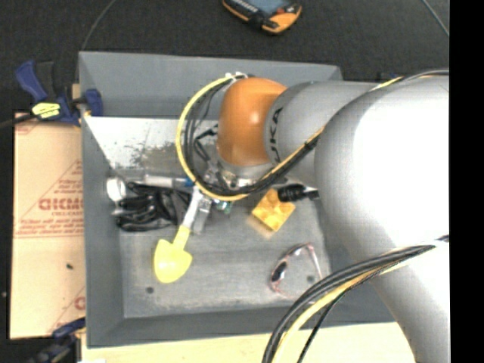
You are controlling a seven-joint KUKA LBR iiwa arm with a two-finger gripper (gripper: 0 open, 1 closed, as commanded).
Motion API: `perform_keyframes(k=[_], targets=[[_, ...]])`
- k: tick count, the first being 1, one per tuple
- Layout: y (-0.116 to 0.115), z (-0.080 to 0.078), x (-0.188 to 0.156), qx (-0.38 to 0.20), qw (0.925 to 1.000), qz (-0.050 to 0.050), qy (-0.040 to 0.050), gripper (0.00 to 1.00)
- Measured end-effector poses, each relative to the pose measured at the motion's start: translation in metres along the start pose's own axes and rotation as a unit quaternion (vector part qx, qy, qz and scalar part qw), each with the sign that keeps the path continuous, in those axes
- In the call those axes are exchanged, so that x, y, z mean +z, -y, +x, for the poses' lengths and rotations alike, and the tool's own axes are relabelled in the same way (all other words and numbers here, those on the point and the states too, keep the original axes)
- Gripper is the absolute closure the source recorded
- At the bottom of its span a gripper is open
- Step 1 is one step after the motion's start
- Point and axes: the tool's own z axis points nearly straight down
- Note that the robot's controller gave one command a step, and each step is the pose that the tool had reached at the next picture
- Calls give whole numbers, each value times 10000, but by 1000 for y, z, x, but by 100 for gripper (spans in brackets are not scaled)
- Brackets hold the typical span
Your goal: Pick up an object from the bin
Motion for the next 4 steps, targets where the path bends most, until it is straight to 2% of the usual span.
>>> perform_keyframes(k=[1,4], targets=[[141,-57,0,-2788,9603,57,5,100],[139,-55,-8,-2801,9600,56,-9,100]])
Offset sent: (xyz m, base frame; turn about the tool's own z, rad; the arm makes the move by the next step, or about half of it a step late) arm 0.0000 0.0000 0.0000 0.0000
